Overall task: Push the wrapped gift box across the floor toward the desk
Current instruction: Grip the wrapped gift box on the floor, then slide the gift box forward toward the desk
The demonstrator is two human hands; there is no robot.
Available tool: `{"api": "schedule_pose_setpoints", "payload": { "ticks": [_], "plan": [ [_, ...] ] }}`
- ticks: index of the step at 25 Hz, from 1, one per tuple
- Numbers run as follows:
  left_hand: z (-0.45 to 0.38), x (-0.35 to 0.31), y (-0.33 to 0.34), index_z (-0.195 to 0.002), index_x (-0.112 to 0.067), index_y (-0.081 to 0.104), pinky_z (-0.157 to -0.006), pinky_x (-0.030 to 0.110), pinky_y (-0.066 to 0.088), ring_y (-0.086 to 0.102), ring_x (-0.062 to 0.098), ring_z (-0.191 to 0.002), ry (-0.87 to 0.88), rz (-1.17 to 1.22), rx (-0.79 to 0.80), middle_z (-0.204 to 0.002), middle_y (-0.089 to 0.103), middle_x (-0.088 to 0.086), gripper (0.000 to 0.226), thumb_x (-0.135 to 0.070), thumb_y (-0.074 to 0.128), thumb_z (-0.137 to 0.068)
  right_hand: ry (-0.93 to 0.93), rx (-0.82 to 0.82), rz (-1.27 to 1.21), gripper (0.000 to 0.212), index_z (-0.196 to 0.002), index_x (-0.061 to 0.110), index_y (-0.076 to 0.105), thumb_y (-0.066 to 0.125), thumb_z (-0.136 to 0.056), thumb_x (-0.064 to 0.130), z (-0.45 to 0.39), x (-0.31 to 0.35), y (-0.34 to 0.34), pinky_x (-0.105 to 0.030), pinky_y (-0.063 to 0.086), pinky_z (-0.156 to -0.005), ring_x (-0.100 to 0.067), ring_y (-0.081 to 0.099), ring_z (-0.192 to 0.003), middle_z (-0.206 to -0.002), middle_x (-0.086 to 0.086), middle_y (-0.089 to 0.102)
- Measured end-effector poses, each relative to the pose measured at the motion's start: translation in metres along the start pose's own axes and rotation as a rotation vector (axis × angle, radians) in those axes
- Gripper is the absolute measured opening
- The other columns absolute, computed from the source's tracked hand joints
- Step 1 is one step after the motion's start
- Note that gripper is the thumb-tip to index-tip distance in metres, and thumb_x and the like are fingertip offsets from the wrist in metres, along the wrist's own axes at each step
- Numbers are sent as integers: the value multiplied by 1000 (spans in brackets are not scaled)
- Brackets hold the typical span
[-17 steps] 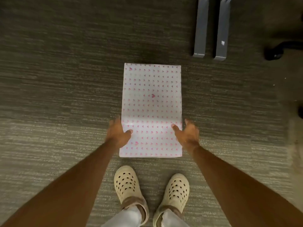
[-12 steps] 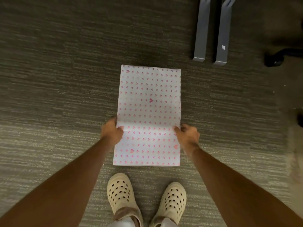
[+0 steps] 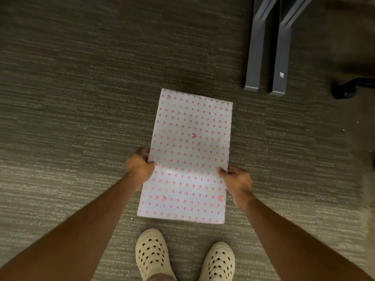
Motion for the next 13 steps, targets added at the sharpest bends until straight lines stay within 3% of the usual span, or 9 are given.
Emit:
{"api": "schedule_pose_setpoints", "payload": {
  "ticks": [5, 8, 10, 13],
  "plan": [
    [-12, -36, -36, -114, -19, 56, -53, 20, 47, 60, 15, -79, 32, 35, 47, -111, 66, 5, 28, -9, 62, -89, -45, 12, -49, 10, -76, 25, 74, 83, -79, 27, 10, 51, 0, -22, 60, -59, -4, 73, -68, -78, 9, 76],
    [-21, -67, -65, -112, -20, 55, -56, 23, 49, 60, 17, -83, 46, 108, 60, -114, 63, 5, 23, -11, 60, -91, -86, 17, -61, 11, -90, 23, 75, 80, -82, 29, 10, 101, -6, -16, 56, -56, -5, 70, -73, -86, 8, 73],
    [-30, -86, -82, -117, -17, 54, -58, 24, 49, 60, 19, -91, 131, 164, 120, -121, 61, 6, 26, -12, 57, -92, -137, 46, -48, 23, -105, 18, 75, 75, -87, 32, 3, 130, -9, -23, 59, -68, -10, 70, -82, -97, 5, 73],
    [-48, -114, -96, -124, -13, 51, -73, 33, 56, 61, 26, -109, 234, 275, 226, -126, 60, 6, 33, -13, 58, -91, -242, 76, -34, 31, -113, 11, 72, 71, -90, 32, -14, 170, -12, -42, 61, -89, -24, 72, -100, -115, -6, 74]
  ]
}}
Point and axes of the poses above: each hand's wrist, its own z-axis away from the middle knuckle, its own y-axis out of the palm, x = y × z, the point moved 3 cm from there along -z, towards the middle knuckle
